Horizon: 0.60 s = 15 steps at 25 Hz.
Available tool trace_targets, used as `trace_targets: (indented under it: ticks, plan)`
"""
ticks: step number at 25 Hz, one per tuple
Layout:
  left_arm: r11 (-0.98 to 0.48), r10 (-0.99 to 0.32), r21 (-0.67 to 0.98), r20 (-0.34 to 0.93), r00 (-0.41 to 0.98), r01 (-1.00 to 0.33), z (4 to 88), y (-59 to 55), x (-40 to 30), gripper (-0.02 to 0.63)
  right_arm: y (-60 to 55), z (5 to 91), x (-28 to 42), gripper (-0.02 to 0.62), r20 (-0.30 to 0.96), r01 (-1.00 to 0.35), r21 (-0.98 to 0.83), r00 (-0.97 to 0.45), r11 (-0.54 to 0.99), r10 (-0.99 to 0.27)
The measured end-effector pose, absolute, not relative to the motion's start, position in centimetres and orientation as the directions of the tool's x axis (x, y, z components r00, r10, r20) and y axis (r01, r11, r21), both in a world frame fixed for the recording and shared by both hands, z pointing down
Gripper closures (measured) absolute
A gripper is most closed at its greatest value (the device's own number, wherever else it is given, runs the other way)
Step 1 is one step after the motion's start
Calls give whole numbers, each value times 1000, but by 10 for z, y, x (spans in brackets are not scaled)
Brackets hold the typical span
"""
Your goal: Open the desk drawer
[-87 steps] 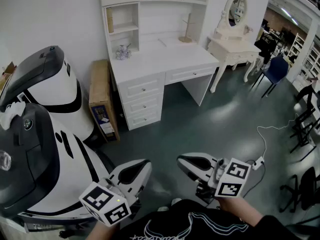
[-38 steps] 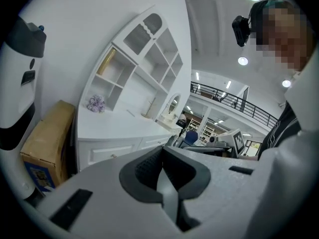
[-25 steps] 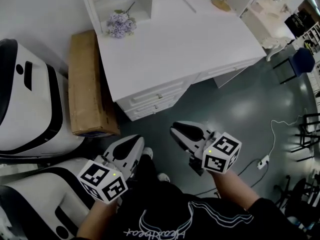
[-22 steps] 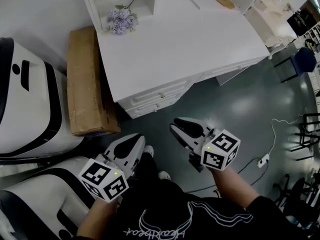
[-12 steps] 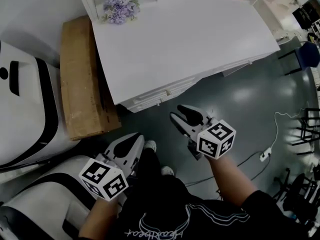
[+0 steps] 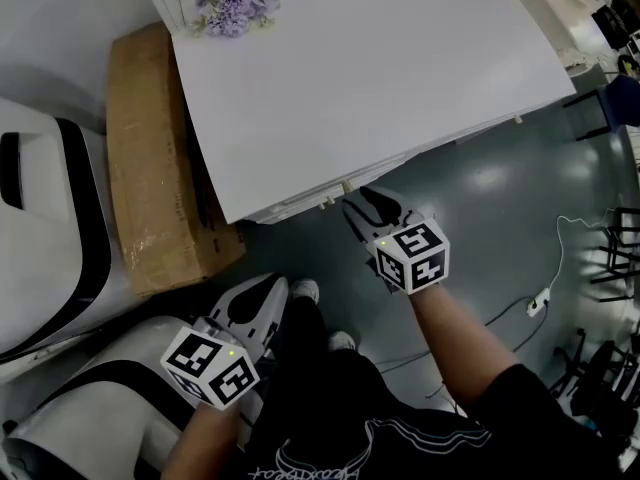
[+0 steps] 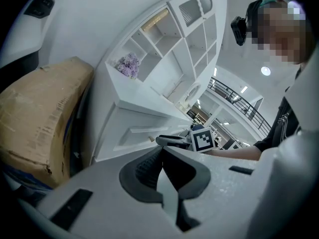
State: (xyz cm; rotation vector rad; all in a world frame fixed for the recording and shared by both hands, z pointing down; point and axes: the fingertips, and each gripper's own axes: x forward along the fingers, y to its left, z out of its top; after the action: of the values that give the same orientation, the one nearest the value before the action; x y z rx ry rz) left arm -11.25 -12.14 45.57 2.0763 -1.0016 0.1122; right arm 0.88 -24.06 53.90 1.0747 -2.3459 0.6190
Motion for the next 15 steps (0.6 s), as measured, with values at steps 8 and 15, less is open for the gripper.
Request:
trace_targets:
  ticks: [8,15]
  plan:
    - [-323,-625,635,414,662,-702,475,-125,-120,601,-254,570,6,430,632,-812,-147,-516,565,-578]
    - [-297,-644,633,420,640,-715,481,-128,-125,601,-262,575,6,472,632,-830,-125,-489,544,-601]
